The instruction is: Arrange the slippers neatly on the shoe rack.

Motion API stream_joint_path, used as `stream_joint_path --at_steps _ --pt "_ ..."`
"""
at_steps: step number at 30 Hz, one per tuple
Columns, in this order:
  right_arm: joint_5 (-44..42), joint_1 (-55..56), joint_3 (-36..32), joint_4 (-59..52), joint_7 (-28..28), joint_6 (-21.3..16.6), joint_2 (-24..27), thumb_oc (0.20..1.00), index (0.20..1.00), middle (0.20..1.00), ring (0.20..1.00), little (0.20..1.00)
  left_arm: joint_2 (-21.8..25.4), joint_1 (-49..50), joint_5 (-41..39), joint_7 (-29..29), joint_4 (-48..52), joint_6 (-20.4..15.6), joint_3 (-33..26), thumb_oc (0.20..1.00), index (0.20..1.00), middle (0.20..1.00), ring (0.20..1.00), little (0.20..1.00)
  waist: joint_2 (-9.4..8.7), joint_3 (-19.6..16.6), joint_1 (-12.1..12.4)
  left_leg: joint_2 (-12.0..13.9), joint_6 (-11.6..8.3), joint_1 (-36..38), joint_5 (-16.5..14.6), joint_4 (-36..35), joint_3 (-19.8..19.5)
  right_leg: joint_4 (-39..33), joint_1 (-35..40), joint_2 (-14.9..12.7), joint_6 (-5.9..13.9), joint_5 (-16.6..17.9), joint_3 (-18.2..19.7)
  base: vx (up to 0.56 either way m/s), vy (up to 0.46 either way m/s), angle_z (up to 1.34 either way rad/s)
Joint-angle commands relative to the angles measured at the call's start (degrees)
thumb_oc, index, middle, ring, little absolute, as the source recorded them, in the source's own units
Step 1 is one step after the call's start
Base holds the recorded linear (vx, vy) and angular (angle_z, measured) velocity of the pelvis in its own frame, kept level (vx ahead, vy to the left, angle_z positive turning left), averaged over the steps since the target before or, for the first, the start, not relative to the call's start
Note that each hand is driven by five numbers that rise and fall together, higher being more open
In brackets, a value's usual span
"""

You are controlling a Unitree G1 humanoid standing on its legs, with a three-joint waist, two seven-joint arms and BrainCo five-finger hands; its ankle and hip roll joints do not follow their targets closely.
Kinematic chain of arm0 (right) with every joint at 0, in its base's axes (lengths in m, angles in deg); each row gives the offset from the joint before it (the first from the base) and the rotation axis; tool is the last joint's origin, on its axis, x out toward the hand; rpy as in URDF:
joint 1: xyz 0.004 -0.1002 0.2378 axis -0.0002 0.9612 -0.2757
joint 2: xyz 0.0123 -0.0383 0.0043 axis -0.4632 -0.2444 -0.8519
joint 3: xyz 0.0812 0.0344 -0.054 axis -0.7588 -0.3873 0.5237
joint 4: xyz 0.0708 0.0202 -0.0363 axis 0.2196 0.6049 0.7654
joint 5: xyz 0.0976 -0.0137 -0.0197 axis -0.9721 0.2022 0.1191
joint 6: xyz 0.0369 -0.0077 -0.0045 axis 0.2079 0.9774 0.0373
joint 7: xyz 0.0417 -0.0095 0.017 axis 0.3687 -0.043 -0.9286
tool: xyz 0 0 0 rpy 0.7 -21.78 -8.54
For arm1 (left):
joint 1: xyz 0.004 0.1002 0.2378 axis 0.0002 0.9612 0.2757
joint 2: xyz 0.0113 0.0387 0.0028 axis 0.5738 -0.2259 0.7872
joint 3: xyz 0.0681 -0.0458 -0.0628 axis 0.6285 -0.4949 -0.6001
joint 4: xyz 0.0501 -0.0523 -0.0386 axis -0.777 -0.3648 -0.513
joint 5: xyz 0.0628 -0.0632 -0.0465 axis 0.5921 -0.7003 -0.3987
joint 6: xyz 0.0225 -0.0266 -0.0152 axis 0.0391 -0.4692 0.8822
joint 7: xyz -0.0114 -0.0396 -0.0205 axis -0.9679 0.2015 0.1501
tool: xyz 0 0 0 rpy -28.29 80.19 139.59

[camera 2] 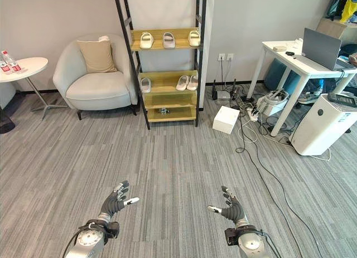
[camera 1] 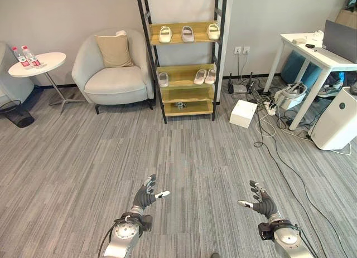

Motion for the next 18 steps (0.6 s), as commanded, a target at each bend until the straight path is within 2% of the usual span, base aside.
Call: stream_joint_path --at_steps 1,18 --pt "-0.98 -1.46 -0.36 -2.80 -0.22 -2.10 -1.39 1.000 1.000 1.000 1.000 1.000 1.17 -1.25 -1.23 -0.01 3.12 -2.44 -1.60 1.000 1.000 1.000 1.000 1.000 -3.58 -1.37 -0.03 -0.68 -1.41 -0.87 -2.00 -0.48 -5.54 0.03 2.26 -3.59 4.45 -3.98 -0.12 0.00 0.000 0.00" --pt "-0.59 -0.66 -0.31 -2.62 -0.12 -1.97 -1.67 1.000 1.000 1.000 1.000 1.000 0.91 -0.83 -0.43 0.49 2.42 -2.26 -1.69 1.000 1.000 1.000 1.000 1.000 -3.70 -1.20 -0.11 -0.56 -1.27 -0.40 -2.30 -0.48 -5.30 0.03 2.42 -3.52 4.48 -4.12 0.32 0.00 0.000 0.00"
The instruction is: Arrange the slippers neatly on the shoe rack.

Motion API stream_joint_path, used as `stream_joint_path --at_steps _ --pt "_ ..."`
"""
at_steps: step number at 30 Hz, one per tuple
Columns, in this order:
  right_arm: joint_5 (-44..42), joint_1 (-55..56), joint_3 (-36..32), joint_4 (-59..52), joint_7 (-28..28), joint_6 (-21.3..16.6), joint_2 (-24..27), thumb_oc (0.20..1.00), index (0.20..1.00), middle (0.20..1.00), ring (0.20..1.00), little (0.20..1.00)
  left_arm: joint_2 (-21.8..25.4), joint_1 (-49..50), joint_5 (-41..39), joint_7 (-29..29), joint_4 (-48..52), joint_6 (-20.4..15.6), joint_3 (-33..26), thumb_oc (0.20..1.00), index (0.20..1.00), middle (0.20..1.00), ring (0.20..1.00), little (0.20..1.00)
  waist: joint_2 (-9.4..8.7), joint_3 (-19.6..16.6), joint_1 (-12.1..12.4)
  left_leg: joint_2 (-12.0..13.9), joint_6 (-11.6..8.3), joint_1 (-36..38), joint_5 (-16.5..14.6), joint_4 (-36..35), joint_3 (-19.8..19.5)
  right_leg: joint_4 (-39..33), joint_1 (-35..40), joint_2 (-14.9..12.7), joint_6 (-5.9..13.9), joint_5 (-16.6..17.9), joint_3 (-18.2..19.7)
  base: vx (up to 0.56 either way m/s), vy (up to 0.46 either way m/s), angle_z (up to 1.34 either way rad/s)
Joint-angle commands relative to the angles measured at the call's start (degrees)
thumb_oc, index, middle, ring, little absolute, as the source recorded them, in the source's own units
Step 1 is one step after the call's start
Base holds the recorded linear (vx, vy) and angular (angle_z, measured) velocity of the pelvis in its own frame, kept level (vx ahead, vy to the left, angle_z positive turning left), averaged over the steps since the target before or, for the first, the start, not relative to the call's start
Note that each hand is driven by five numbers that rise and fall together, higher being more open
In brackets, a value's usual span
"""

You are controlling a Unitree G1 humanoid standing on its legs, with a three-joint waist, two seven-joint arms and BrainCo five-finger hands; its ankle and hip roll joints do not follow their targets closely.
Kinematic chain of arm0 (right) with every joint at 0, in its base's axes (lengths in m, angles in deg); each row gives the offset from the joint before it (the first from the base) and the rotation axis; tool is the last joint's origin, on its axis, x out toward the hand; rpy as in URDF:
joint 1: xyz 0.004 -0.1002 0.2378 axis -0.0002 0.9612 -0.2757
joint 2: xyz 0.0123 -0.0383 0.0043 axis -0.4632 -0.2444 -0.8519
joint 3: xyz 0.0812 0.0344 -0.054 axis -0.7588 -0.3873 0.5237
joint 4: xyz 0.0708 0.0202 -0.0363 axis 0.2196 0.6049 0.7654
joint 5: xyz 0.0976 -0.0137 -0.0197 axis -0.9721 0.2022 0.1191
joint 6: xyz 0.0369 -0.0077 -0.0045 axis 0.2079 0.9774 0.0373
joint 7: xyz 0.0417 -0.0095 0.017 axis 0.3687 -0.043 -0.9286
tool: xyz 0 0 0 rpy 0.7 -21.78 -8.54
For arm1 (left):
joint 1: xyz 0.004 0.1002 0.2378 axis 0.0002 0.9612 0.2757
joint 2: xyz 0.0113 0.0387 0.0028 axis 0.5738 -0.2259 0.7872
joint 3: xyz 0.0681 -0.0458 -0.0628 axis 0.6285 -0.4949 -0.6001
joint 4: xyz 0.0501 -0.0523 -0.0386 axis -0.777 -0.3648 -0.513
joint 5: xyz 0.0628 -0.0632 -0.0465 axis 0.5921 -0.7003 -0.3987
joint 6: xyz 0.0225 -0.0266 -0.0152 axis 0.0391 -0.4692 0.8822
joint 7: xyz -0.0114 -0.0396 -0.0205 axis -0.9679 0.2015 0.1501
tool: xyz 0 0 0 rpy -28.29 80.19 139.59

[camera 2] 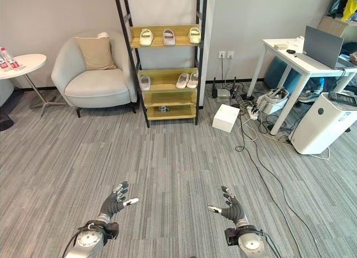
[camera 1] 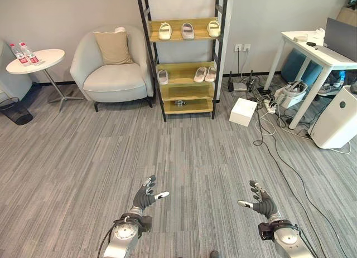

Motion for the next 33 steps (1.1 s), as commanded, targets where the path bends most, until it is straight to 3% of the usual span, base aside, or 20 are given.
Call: stream_joint_path --at_steps 1,11,19,22,24,26,29,30,33 --pt "-0.62 -0.73 -0.29 -2.50 -0.12 -1.95 -1.70 1.000 1.000 1.000 1.000 1.000 0.91 -1.16 -0.42 0.75 2.38 -2.27 -1.77 1.000 1.000 1.000 1.000 1.000 -3.66 -1.29 -0.03 -0.52 -1.68 -0.53 -2.65 -0.47 -5.33 0.03 2.36 -3.49 4.44 -4.15 0.22 0.00 0.000 0.00" --pt "-1.19 -0.65 -0.31 -2.19 -0.45 -1.83 -1.75 1.000 1.000 1.000 1.000 1.000 1.10 -0.22 -1.16 1.01 3.03 -2.39 -2.83 1.000 1.000 1.000 1.000 1.000 -3.58 -0.86 0.05 -0.65 -1.66 -0.76 -2.51 -0.47 -5.26 0.03 2.12 -3.56 4.48 -3.99 0.26 0.00 0.000 0.00" --pt "-2.24 -1.73 -1.73 -2.87 -0.64 -2.08 0.09 1.000 1.000 1.000 1.000 1.000 3.36 2.74 -2.82 0.51 4.02 -3.47 -6.41 1.000 1.000 1.000 1.000 1.000 -4.32 2.96 1.49 -1.51 -0.61 -4.20 -2.53 1.54 -5.31 0.89 -0.26 -4.21 5.01 -3.64 0.73 -0.04 0.062 -0.04" --pt "-2.25 -2.40 -2.22 -2.73 -0.33 -2.15 0.28 1.000 1.000 1.000 1.000 1.000 3.79 2.92 -3.31 0.62 4.26 -3.47 -7.16 1.000 1.000 1.000 1.000 1.000 -4.29 4.24 1.70 -1.62 -0.02 -5.10 -3.45 2.52 -5.33 4.75 -2.21 -4.64 5.26 -5.07 0.52 -0.02 0.086 -0.02" --pt "-1.40 -4.15 -2.31 -2.66 0.26 -2.17 -0.22 1.000 1.000 1.000 1.000 1.000 3.90 2.73 -3.17 0.56 4.15 -3.27 -7.58 1.000 1.000 1.000 1.000 1.000 -4.16 6.26 2.28 -1.73 1.18 -5.89 -4.24 3.67 -4.85 15.15 -7.13 -5.09 7.04 -6.03 -0.36 -0.06 0.097 -0.08" --pt "-1.14 -4.79 -2.11 -2.53 0.21 -2.03 -0.68 1.000 1.000 1.000 1.000 1.000 3.78 1.61 -2.71 0.79 3.56 -3.14 -7.14 1.000 1.000 1.000 1.000 1.000 -4.00 7.27 1.86 -1.64 1.62 -5.26 -4.65 4.16 -5.25 22.01 -10.67 -5.41 7.84 -3.88 -0.37 0.07 0.064 -0.18" --pt "-1.32 -5.20 -2.06 -2.52 0.27 -1.90 -0.80 1.000 1.000 1.000 1.000 1.000 3.66 0.41 -2.33 0.82 3.41 -3.16 -6.31 1.000 1.000 1.000 1.000 1.000 -3.90 7.67 1.27 -1.64 1.36 -3.57 -5.12 3.15 -6.01 20.54 -12.72 -5.88 7.19 -3.01 -1.07 0.19 -0.010 -0.03" --pt "-1.56 -6.12 -1.96 -2.42 0.82 -1.73 -0.45 1.000 1.000 1.000 1.000 1.000 3.70 -1.34 -2.53 1.10 3.98 -3.26 -5.12 1.000 1.000 1.000 1.000 1.000 -3.83 7.96 0.23 -1.75 1.13 -1.58 -6.01 1.91 -6.92 15.65 -15.37 -6.53 6.74 -0.69 -2.11 0.29 -0.076 0.03" --pt "-1.51 -7.05 -1.40 -1.80 1.57 -1.38 -1.15 1.000 1.000 1.000 1.000 1.000 2.96 -3.69 -2.16 1.91 4.28 -3.12 -4.07 1.000 1.000 1.000 1.000 1.000 -3.75 8.34 -1.99 -0.98 0.57 3.03 -8.53 0.69 -7.98 7.85 -19.83 -7.42 8.14 3.27 -4.70 0.36 -0.084 0.09"
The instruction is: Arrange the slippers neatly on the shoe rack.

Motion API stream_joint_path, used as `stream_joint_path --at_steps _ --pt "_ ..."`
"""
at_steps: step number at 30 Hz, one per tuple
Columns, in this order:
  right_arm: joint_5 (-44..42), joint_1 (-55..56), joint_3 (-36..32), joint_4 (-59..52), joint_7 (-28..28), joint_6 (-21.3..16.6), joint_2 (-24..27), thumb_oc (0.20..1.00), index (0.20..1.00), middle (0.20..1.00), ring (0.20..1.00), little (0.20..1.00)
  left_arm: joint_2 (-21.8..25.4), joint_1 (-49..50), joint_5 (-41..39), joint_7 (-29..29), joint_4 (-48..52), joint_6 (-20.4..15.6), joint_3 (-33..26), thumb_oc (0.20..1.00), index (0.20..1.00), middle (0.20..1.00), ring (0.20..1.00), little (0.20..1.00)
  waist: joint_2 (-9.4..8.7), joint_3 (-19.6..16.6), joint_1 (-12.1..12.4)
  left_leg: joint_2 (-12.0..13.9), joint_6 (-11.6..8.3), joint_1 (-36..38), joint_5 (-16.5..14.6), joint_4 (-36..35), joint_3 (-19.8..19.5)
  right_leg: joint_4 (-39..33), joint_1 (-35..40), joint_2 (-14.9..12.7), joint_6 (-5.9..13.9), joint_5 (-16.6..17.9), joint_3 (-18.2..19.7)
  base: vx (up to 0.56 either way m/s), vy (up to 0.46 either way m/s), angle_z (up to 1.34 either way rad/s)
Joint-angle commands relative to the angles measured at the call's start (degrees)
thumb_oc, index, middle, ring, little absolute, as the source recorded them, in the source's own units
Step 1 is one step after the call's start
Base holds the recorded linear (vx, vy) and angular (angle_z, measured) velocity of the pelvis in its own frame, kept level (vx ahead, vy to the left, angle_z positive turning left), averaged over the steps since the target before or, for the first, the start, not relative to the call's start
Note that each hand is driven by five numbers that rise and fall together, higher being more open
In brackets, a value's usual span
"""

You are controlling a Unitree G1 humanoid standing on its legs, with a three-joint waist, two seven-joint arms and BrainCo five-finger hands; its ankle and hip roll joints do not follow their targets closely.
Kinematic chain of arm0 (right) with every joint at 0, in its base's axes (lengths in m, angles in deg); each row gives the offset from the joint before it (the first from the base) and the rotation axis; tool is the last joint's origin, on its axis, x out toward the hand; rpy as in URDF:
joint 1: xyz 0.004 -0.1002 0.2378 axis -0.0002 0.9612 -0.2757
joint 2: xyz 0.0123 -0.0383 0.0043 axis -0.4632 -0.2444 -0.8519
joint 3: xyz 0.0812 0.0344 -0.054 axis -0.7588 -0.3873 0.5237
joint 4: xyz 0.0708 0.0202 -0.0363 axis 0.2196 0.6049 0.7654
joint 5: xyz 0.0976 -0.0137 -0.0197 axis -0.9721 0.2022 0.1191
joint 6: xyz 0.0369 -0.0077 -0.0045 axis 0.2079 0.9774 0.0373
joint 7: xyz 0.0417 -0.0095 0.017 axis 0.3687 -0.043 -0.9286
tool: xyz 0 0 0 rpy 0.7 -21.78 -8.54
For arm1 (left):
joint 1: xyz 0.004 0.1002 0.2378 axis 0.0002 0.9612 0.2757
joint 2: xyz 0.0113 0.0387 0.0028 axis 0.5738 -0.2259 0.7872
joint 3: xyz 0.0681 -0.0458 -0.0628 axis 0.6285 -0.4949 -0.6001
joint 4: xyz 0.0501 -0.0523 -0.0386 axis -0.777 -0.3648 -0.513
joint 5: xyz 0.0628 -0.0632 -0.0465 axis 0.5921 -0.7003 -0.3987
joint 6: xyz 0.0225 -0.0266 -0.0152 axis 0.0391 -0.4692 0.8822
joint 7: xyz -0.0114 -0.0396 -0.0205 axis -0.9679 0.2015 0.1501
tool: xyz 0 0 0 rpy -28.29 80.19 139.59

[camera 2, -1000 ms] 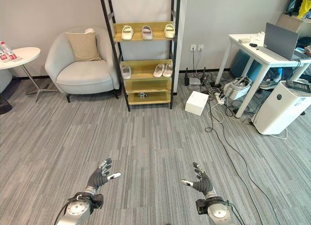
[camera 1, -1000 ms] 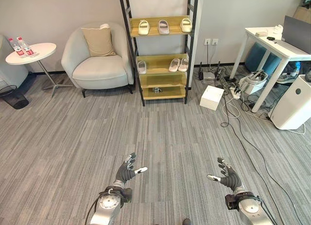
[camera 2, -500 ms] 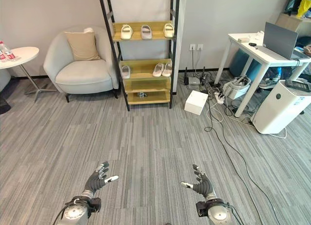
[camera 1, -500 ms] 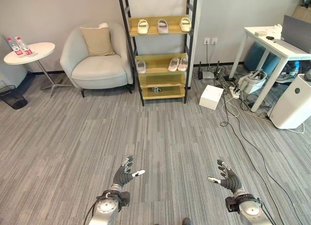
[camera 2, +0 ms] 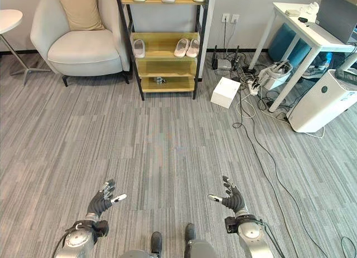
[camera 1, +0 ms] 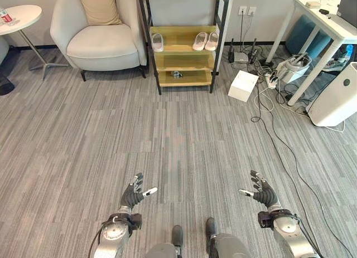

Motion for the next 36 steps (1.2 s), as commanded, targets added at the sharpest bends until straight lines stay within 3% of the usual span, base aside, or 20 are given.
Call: stream_joint_path --at_steps 1,2,5,8,9,11,12,13,14,15,19,22,23,24,25,27,30,32,34,36 --pt "-0.44 -1.30 0.50 -2.32 1.58 -1.42 -0.65 1.000 1.000 1.000 1.000 1.000 1.30 -1.14 0.19 0.80 3.24 -3.00 -0.11 1.000 1.000 1.000 1.000 1.000 -1.24 -0.90 -2.07 -0.20 -1.55 7.80 -8.88 0.67 -8.03 -8.54 -1.58 -1.52 2.45 8.53 -3.14 0.44 -0.097 0.24" --pt "-0.01 -1.30 0.79 -2.41 1.68 -1.13 -1.01 1.000 1.000 1.000 1.000 1.000 0.85 -2.15 0.88 0.91 3.17 -3.06 0.28 1.000 1.000 1.000 1.000 1.000 -1.16 -1.29 -3.34 0.60 -2.20 10.91 -10.61 0.20 -8.15 -11.72 -3.04 -1.90 3.31 9.99 -5.06 0.31 -0.067 0.17" --pt "0.00 -0.52 0.55 -2.37 1.65 -1.30 -0.94 1.000 1.000 1.000 1.000 1.000 0.41 -2.79 1.02 1.34 2.71 -3.48 0.64 1.000 1.000 1.000 1.000 1.000 -1.75 -2.56 -4.42 1.35 -3.11 14.62 -13.49 -0.09 -8.63 -12.17 -1.66 -2.58 2.84 12.21 -6.46 0.45 -0.153 0.19" --pt "-0.20 0.45 0.26 -2.60 1.34 -1.35 -0.58 1.000 1.000 1.000 1.000 1.000 0.11 -2.83 0.43 1.43 2.32 -3.30 0.93 1.000 1.000 1.000 1.000 1.000 -1.23 -4.20 -5.12 3.52 -4.73 15.38 -13.48 1.41 -8.49 -11.52 -0.12 -1.50 1.99 11.17 -6.43 0.40 -0.207 0.46" --pt "-0.52 1.74 0.04 -3.11 0.51 -1.47 -0.04 1.000 1.000 1.000 1.000 1.000 -0.02 -2.24 -1.41 0.79 2.23 -3.08 0.55 1.000 1.000 1.000 1.000 1.000 -0.67 -5.50 -5.62 4.61 -6.72 14.13 -8.66 7.14 -8.72 -10.26 1.47 -0.52 0.45 9.94 -6.72 0.38 -0.199 0.12" --pt "-1.48 2.20 0.35 -3.45 -0.21 -1.78 0.52 1.000 1.000 1.000 1.000 1.000 -0.09 -1.63 -2.42 0.47 1.80 -2.89 0.03 1.000 1.000 1.000 1.000 1.000 0.13 -5.55 -5.10 5.28 -7.82 11.02 -3.07 16.12 -8.87 -9.91 4.23 1.42 -1.21 7.75 -6.42 0.37 -0.210 0.05" --pt "-1.50 2.22 0.34 -3.48 -0.23 -1.76 0.54 1.000 1.000 1.000 1.000 1.000 -0.09 -1.63 -2.44 0.46 1.81 -2.88 0.04 1.000 1.000 1.000 1.000 1.000 0.12 -5.56 -5.18 5.26 -7.86 10.73 -3.26 16.59 -8.99 -9.89 4.18 1.39 -1.24 7.73 -6.50 0.29 -0.230 -0.26" --pt "-2.29 2.56 0.40 -4.46 -0.82 -1.75 1.59 1.000 1.000 1.000 1.000 1.000 0.08 -1.45 -3.16 0.59 1.72 -2.72 -0.58 1.000 1.000 1.000 1.000 1.000 -1.17 -4.62 -4.44 3.37 -7.83 5.52 1.32 28.30 -9.96 -9.50 6.88 1.71 -3.19 5.95 -4.82 0.17 -0.147 -0.41" --pt "-2.31 2.55 0.39 -4.48 -0.83 -1.74 1.59 1.000 1.000 1.000 1.000 1.000 0.09 -1.46 -3.16 0.59 1.73 -2.71 -0.58 1.000 1.000 1.000 1.000 1.000 -1.14 -4.60 -4.49 3.36 -7.83 5.19 1.10 28.87 -10.03 -9.43 6.80 1.71 -3.20 5.93 -4.87 0.42 -0.281 -0.39" --pt "-2.27 2.73 0.56 -4.14 -0.78 -1.34 2.19 1.000 1.000 1.000 1.000 1.000 -0.08 -1.67 -3.26 1.09 0.94 -2.65 -0.87 1.000 1.000 1.000 1.000 1.000 -2.28 -4.14 -3.76 2.23 -7.81 1.90 3.63 35.52 -9.83 -9.07 9.12 1.95 -4.77 3.92 -3.11 0.38 -0.193 -0.42" --pt "-2.48 3.00 0.49 -3.97 -0.83 -1.03 2.73 1.000 1.000 1.000 1.000 1.000 -0.35 -1.32 -3.63 1.08 1.49 -2.62 -1.08 1.000 1.000 1.000 1.000 1.000 -3.74 -3.50 -1.51 1.49 -5.71 -6.35 0.12 38.06 -6.97 -9.90 13.82 1.71 -5.46 1.12 -0.66 0.37 -0.104 -0.31" --pt "-2.47 3.26 0.00 -4.22 -1.00 -1.02 2.69 1.000 1.000 1.000 1.000 1.000 0.14 -0.62 -3.27 0.71 1.83 -2.58 -1.02 1.000 1.000 1.000 1.000 1.000 -4.49 -3.35 0.80 1.96 -4.86 -13.68 -1.42 30.33 -3.09 -11.15 18.46 1.83 -5.23 -1.34 0.46 0.42 0.015 -0.09" --pt "-2.29 3.16 0.01 -4.26 -0.87 -1.09 2.68 1.000 1.000 1.000 1.000 1.000 0.56 -0.06 -2.65 0.62 2.27 -2.18 -1.09 1.000 1.000 1.000 1.000 1.000 -3.26 -3.68 2.45 3.05 -5.13 -17.22 1.37 18.92 -2.39 -11.80 21.45 3.67 -4.98 -3.64 1.06 0.35 0.053 -0.32" --pt "-2.28 3.26 0.00 -4.28 -0.86 -1.10 2.67 1.000 1.000 1.000 1.000 1.000 0.57 0.05 -2.63 0.63 2.35 -2.14 -1.04 1.000 1.000 1.000 1.000 1.000 -3.63 -3.33 2.73 2.75 -5.14 -15.93 1.77 17.63 -2.00 -11.86 22.05 3.26 -4.96 -3.85 1.30 0.66 0.111 -0.39" --pt "-1.91 3.07 0.11 -4.15 -0.62 -1.24 2.50 1.000 1.000 1.000 1.000 1.000 0.79 0.32 -1.84 0.67 2.60 -1.95 -1.30 1.000 1.000 1.000 1.000 1.000 -2.49 -3.53 4.15 3.48 -5.95 -18.32 6.24 8.35 -1.72 -12.34 24.91 4.65 -4.82 -5.41 1.92 0.35 0.052 -0.34" --pt "-1.16 2.97 0.04 -3.87 -0.25 -1.25 2.17 1.000 1.000 1.000 1.000 1.000 0.81 0.63 -1.32 0.80 2.49 -1.96 -1.64 1.000 1.000 1.000 1.000 1.000 -2.78 -3.85 5.48 3.03 -6.70 -19.58 8.43 1.54 0.19 -13.18 28.41 4.57 -4.64 -6.81 3.11 0.48 0.082 -0.08" --pt "-0.71 2.75 0.27 -4.03 -0.56 -0.89 1.91 1.000 1.000 1.000 1.000 1.000 0.90 1.43 -0.95 0.77 2.53 -1.76 -2.20 1.000 1.000 1.000 1.000 1.000 -2.71 -4.34 6.69 3.68 -6.98 -20.30 9.64 1.26 1.79 -13.76 30.99 4.74 -4.47 -7.72 4.86 0.45 0.142 -0.32" --pt "0.33 3.05 1.46 -4.84 -1.70 -0.57 1.18 1.000 1.000 1.000 1.000 1.000 1.18 2.71 -0.69 0.91 2.09 -1.91 -3.01 1.000 1.000 1.000 1.000 1.000 -2.62 -6.18 7.81 4.59 -7.30 -18.80 12.93 1.68 1.74 -13.83 33.03 3.77 -3.67 -8.82 6.89 0.52 0.254 -0.52" --pt "0.64 3.18 1.66 -4.85 -2.12 -0.33 0.40 1.000 1.000 1.000 1.000 1.000 1.28 3.24 -0.44 0.66 1.50 -1.76 -3.15 1.000 1.000 1.000 1.000 1.000 -3.62 -7.30 8.17 3.80 -6.30 -18.32 12.20 3.43 2.02 -12.03 32.95 2.02 -2.39 -7.91 7.89 0.46 0.246 -0.73" --pt "0.55 3.33 1.95 -4.64 -2.56 -0.11 -0.19 1.000 1.000 1.000 1.000 1.000 1.86 3.68 0.47 0.59 1.31 -1.58 -3.05 1.000 1.000 1.000 1.000 1.000 -5.00 -8.08 7.94 2.63 -4.78 -18.04 10.07 5.68 2.64 -7.66 31.90 0.10 -0.69 -4.06 8.61 0.29 0.171 -0.48"
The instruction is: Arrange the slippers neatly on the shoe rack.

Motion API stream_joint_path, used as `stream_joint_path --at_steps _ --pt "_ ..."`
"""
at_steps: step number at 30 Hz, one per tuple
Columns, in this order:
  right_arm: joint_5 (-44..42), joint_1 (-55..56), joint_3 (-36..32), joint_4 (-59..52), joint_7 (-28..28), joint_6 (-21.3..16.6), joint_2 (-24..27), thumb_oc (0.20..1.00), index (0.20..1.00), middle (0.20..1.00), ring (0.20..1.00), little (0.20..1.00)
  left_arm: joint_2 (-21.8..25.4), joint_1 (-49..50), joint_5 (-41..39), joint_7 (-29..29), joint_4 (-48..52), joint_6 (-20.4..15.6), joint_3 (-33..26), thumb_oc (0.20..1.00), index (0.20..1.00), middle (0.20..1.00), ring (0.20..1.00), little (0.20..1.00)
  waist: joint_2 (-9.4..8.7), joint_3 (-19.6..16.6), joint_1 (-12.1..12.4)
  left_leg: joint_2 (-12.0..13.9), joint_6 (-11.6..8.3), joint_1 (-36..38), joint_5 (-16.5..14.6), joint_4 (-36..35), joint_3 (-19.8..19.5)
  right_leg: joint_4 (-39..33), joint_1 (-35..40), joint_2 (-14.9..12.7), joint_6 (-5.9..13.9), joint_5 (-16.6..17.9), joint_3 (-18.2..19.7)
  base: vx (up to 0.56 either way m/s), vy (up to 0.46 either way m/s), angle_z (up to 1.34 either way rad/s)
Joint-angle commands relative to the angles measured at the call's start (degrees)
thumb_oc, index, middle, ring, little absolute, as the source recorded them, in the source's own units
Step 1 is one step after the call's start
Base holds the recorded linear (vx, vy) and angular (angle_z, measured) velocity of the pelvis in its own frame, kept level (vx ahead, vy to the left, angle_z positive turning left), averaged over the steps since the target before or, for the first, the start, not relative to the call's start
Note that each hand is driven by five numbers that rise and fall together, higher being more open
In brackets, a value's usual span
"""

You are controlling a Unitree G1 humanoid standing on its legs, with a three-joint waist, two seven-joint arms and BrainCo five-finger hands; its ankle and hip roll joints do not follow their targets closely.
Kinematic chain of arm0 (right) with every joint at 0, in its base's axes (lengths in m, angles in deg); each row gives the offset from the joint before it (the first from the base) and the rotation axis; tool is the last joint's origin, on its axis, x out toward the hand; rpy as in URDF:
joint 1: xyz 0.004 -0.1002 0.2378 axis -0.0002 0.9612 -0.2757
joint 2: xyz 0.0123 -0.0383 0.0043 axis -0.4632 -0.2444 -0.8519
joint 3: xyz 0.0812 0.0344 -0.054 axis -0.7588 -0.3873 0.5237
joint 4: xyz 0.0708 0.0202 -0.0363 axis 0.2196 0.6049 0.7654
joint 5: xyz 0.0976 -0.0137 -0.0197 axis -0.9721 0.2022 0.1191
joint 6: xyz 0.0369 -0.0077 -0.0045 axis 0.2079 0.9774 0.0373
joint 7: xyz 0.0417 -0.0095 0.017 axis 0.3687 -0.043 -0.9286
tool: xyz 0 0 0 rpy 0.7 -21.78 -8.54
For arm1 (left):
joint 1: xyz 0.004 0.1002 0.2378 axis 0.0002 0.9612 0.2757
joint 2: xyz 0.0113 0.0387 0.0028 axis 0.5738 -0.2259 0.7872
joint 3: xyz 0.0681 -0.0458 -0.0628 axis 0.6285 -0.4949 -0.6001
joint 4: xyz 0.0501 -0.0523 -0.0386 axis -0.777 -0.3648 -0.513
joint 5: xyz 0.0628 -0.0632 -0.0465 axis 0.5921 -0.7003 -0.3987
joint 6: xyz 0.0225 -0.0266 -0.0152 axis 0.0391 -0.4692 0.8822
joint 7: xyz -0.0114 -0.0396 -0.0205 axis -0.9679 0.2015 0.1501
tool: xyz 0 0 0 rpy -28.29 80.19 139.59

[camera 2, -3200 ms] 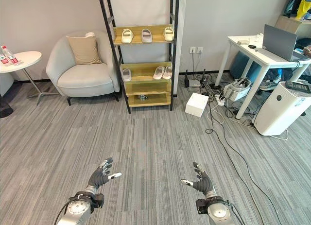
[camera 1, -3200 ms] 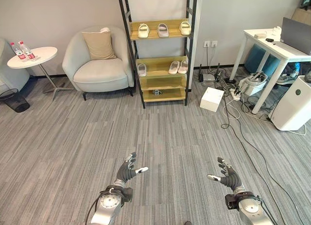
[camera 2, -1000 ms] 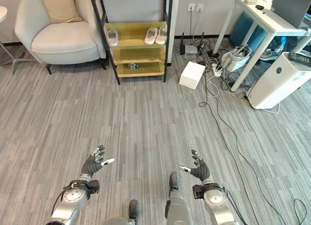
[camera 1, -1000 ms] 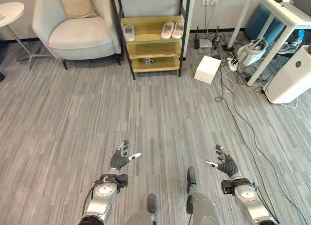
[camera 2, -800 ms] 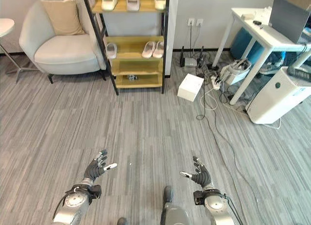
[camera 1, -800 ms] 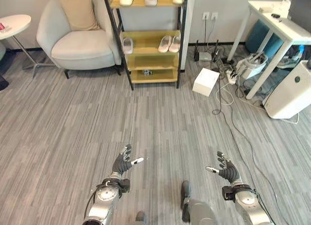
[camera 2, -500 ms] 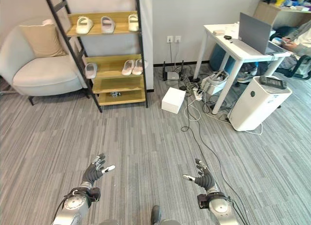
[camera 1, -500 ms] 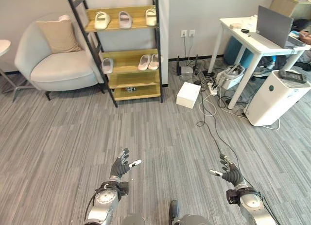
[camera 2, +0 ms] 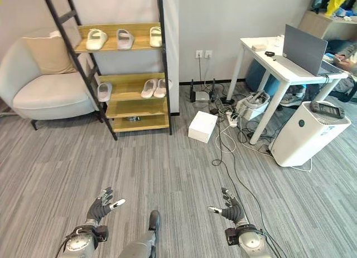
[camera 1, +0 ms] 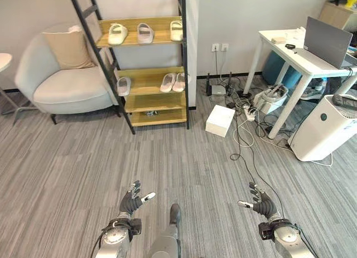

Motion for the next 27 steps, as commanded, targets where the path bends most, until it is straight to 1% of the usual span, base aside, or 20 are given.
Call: stream_joint_path --at_steps 1,2,4,6,7,8,9,11,12,13,15,16,17,19,20,21,22,24,26,27 --pt "1.13 -1.15 -0.69 -6.61 -0.67 -1.63 -1.22 1.000 1.000 1.000 1.000 1.000 3.09 -0.18 2.47 -0.23 5.87 -2.25 -0.61 1.000 1.000 1.000 1.000 1.000 -4.78 -0.08 1.02 -1.78 3.29 -3.95 3.21 6.65 0.63 6.13 6.86 -9.95 12.29 0.64 5.43 0.27 0.186 -0.24" --pt "1.02 -1.05 -0.66 -6.67 -1.10 -1.47 -1.80 1.000 1.000 1.000 1.000 1.000 3.64 0.15 2.71 -0.63 6.54 -2.10 -0.48 1.000 1.000 1.000 1.000 1.000 -5.46 -0.22 0.86 -2.95 4.96 -2.54 0.69 7.78 1.26 12.53 4.02 -11.39 14.39 5.64 5.46 0.21 0.171 -0.23" --pt "1.27 -1.68 -0.59 -6.50 -1.19 -1.43 -1.99 1.000 1.000 1.000 1.000 1.000 4.05 0.00 2.62 -0.91 7.22 -1.90 -0.34 1.000 1.000 1.000 1.000 1.000 -5.16 0.28 0.71 -3.54 6.45 -1.08 -1.50 8.36 1.76 21.54 0.76 -11.98 16.25 11.49 4.47 0.23 0.207 -0.20" --pt "1.61 -2.08 -0.48 -6.31 -1.05 -1.43 -2.55 1.000 1.000 1.000 1.000 1.000 4.26 -0.48 2.54 -0.91 7.67 -1.90 -0.15 1.000 1.000 1.000 1.000 1.000 -4.03 1.16 -0.31 -3.86 7.73 2.45 -3.49 8.10 1.08 29.90 -3.71 -11.95 16.18 15.06 2.78 0.22 0.198 0.17" --pt "1.65 -1.85 -0.65 -6.40 -1.07 -1.39 -2.93 1.000 1.000 1.000 1.000 1.000 4.42 -0.64 2.86 -0.96 8.00 -1.83 -0.09 1.000 1.000 1.000 1.000 1.000 -3.06 1.44 -1.00 -3.65 8.23 5.01 -4.41 7.24 0.44 32.59 -6.33 -11.60 15.33 15.68 1.95 0.29 0.210 0.29" --pt "1.64 -1.52 -0.89 -6.77 -1.19 -1.33 -2.97 1.000 1.000 1.000 1.000 1.000 4.58 -0.73 3.00 -1.07 8.47 -1.81 -0.10 1.000 1.000 1.000 1.000 1.000 -2.15 1.79 -1.57 -3.50 8.54 7.27 -5.17 6.35 -0.33 33.61 -9.16 -11.10 14.51 14.42 0.68 0.36 0.167 0.18" --pt "1.39 -1.09 -1.09 -7.10 -1.36 -1.33 -2.83 1.000 1.000 1.000 1.000 1.000 4.68 -0.88 2.89 -1.21 8.99 -1.89 -0.11 1.000 1.000 1.000 1.000 1.000 -2.25 2.81 -2.74 -4.55 8.62 9.70 -6.02 5.56 -1.64 33.49 -11.39 -11.82 13.85 11.33 -1.26 0.36 0.106 0.17" --pt "1.20 -0.73 -1.38 -7.39 -1.49 -1.27 -2.68 1.000 1.000 1.000 1.000 1.000 4.66 -0.94 2.86 -1.36 9.42 -1.92 -0.01 1.000 1.000 1.000 1.000 1.000 -1.91 3.11 -3.60 -4.66 8.55 11.11 -6.56 5.19 -2.69 31.11 -12.67 -11.89 13.30 9.81 -3.05 0.33 0.020 0.43" --pt "0.94 -0.18 -1.86 -7.36 -1.59 -1.17 -2.41 1.000 1.000 1.000 1.000 1.000 4.53 -0.80 2.79 -1.67 10.41 -1.99 0.31 1.000 1.000 1.000 1.000 1.000 -1.77 3.65 -4.53 -5.18 8.31 13.93 -8.14 4.27 -4.41 23.91 -17.33 -11.21 12.43 7.96 -5.42 0.38 -0.041 0.45" --pt "0.82 0.07 -1.90 -7.44 -1.55 -1.11 -2.28 1.000 1.000 1.000 1.000 1.000 4.45 -0.62 2.72 -1.76 10.63 -2.01 0.24 1.000 1.000 1.000 1.000 1.000 -1.94 4.20 -5.63 -5.35 8.06 15.48 -8.84 3.95 -5.48 20.54 -16.37 -11.37 12.74 7.44 -6.37 0.50 -0.051 0.45" --pt "0.96 0.26 -2.09 -7.05 -1.48 -1.09 -1.98 1.000 1.000 1.000 1.000 1.000 4.06 -0.95 3.22 -1.61 10.18 -2.15 0.20 1.000 1.000 1.000 1.000 1.000 -2.22 4.49 -6.97 -5.47 7.24 19.19 -10.81 2.32 -7.08 11.02 -18.87 -10.24 13.28 8.80 -7.26 0.36 -0.067 0.73" --pt "0.96 0.26 -2.09 -7.05 -1.48 -1.09 -1.96 1.000 1.000 1.000 1.000 1.000 4.04 -0.95 3.22 -1.61 10.18 -2.15 0.20 1.000 1.000 1.000 1.000 1.000 -2.16 4.60 -7.01 -5.42 7.23 19.36 -10.82 2.26 -7.14 10.91 -18.67 -10.19 13.27 8.83 -7.34 0.45 -0.095 0.58" --pt "1.25 0.35 -2.31 -7.05 -1.30 -0.97 -1.76 1.000 1.000 1.000 1.000 1.000 3.86 -1.26 3.78 -1.57 10.48 -2.29 0.33 1.000 1.000 1.000 1.000 1.000 -2.57 4.53 -8.17 -5.04 6.51 21.85 -12.27 1.60 -7.89 6.40 -21.24 -10.37 14.34 11.14 -7.68 0.37 -0.081 0.25" --pt "1.42 0.44 -2.31 -7.11 -1.23 -0.97 -1.63 1.000 1.000 1.000 1.000 1.000 3.70 -1.39 3.92 -1.67 10.48 -2.34 0.47 1.000 1.000 1.000 1.000 1.000 -2.33 4.70 -8.61 -4.48 6.19 23.04 -13.13 1.58 -8.36 5.37 -21.20 -10.09 14.55 11.87 -7.96 0.34 -0.092 0.40" --pt "0.98 0.93 -2.43 -7.11 -1.42 -1.27 -1.55 1.000 1.000 1.000 1.000 1.000 3.46 -1.69 4.26 -1.83 10.28 -2.55 0.91 1.000 1.000 1.000 1.000 1.000 -3.17 3.90 -8.64 -4.71 5.91 23.61 -14.92 2.53 -9.17 3.69 -19.46 -10.15 13.73 12.19 -7.52 0.36 -0.138 0.31" --pt "0.80 1.11 -2.59 -7.01 -1.49 -1.43 -1.35 1.000 1.000 1.000 1.000 1.000 3.10 -1.98 4.38 -1.68 9.84 -2.60 1.07 1.000 1.000 1.000 1.000 1.000 -3.05 3.32 -8.77 -3.96 5.34 24.44 -15.58 3.13 -9.70 3.34 -18.51 -9.67 13.30 11.96 -7.04 0.45 -0.200 0.30" --pt "0.65 1.06 -2.57 -6.78 -1.42 -1.57 -1.18 1.000 1.000 1.000 1.000 1.000 2.95 -2.34 4.13 -1.52 9.47 -2.62 1.30 1.000 1.000 1.000 1.000 1.000 -3.48 2.83 -8.89 -3.61 4.57 24.18 -14.98 4.60 -9.98 3.51 -17.92 -9.67 12.73 12.03 -7.14 0.31 -0.159 0.54" --pt "-0.02 0.90 -2.44 -6.47 -1.34 -1.96 -0.82 1.000 1.000 1.000 1.000 1.000 2.66 -2.48 3.26 -1.58 8.96 -2.71 1.50 1.000 1.000 1.000 1.000 1.000 -2.87 2.41 -8.86 -2.41 3.39 23.25 -14.47 8.98 -10.04 3.06 -16.02 -8.61 12.09 10.95 -7.71 0.26 -0.134 0.56" --pt "-0.79 0.65 -2.43 -6.85 -1.26 -2.15 0.01 1.000 1.000 1.000 1.000 1.000 2.54 -2.74 2.02 -1.37 8.66 -2.63 1.62 1.000 1.000 1.000 1.000 1.000 -2.95 2.79 -8.66 -2.92 2.05 19.93 -11.27 18.16 -10.48 3.09 -13.91 -8.06 10.81 9.77 -7.41 0.22 -0.098 0.27" --pt "-0.81 0.63 -2.46 -6.85 -1.27 -2.14 0.04 1.000 1.000 1.000 1.000 1.000 2.52 -2.78 1.99 -1.38 8.65 -2.63 1.64 1.000 1.000 1.000 1.000 1.000 -2.83 2.84 -8.70 -2.84 2.02 19.57 -11.69 18.92 -10.55 3.11 -13.91 -7.96 10.78 9.75 -7.49 0.25 -0.098 0.04"
